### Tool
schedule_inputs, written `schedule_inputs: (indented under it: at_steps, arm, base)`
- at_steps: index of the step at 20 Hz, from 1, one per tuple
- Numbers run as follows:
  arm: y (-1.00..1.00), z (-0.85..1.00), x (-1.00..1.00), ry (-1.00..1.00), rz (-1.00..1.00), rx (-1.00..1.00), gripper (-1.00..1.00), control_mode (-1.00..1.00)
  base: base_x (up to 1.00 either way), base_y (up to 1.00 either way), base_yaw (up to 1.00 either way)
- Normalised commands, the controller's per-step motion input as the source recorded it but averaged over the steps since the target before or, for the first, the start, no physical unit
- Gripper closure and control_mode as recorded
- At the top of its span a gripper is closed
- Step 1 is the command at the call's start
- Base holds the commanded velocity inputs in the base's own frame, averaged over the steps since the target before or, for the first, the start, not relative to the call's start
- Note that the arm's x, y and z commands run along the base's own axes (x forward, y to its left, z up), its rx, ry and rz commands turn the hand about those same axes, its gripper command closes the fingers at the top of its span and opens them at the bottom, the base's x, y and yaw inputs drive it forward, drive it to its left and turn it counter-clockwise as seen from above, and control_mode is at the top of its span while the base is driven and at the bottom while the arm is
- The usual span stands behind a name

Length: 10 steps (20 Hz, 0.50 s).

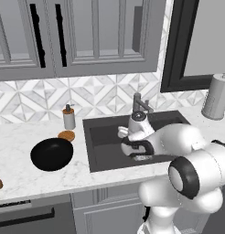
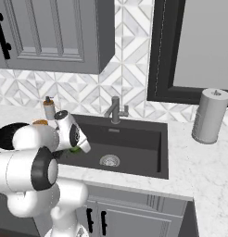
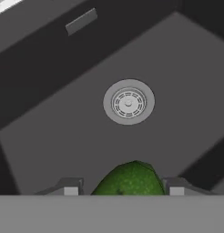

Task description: Pick the avocado from the sink and place it in the bowl. Then pick the bowl and place it in the microwave. Then close the microwave door and press the start button.

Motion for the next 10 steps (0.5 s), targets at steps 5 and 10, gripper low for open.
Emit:
schedule_inputs:
  at_steps: [5,10]
  arm:
    - [0.31,1.00,-0.28,0.00,-0.05,0.00,1.00,-1.00]
    - [0.63,1.00,-0.13,0.03,0.00,0.00,1.00,-1.00]
  base:
    - [0.00,0.00,0.00]
    - [0.00,0.00,0.00]
